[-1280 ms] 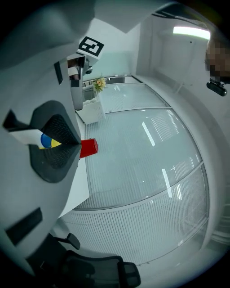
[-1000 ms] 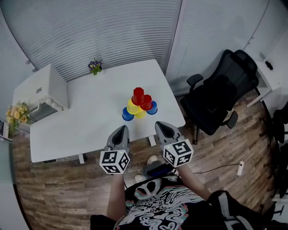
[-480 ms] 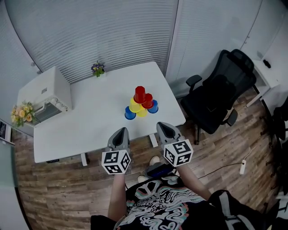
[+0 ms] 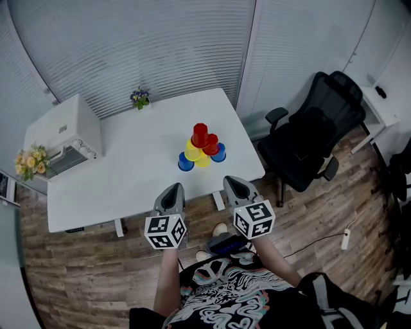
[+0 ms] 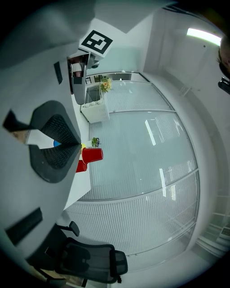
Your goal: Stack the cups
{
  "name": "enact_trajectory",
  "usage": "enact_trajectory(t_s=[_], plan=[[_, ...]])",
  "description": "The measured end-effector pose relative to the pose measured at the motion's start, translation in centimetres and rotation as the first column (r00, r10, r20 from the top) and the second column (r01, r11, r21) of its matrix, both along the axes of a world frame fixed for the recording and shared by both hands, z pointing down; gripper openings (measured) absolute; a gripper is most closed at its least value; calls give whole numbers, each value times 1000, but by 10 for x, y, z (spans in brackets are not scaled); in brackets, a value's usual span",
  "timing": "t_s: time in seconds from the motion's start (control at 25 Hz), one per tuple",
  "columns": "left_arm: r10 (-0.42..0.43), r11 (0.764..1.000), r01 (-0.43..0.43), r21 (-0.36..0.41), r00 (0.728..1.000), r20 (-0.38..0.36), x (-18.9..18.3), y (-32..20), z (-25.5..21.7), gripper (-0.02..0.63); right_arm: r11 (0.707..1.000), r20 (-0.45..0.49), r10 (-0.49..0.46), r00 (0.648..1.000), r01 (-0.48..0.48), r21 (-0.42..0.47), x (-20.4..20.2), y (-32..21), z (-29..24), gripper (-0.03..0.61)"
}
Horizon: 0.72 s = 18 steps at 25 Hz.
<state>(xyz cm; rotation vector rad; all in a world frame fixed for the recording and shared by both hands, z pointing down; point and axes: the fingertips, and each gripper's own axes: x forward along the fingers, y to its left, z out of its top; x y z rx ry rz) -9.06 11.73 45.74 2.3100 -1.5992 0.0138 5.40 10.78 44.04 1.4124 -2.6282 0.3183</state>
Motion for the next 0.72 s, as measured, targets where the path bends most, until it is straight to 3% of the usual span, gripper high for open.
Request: enact_trajectory(t_s=[0.72], plan=[[-1, 1000, 1, 1, 1000, 2, -2, 3, -1, 2, 1000, 12, 6, 1000, -6, 0, 4, 3, 0, 2]])
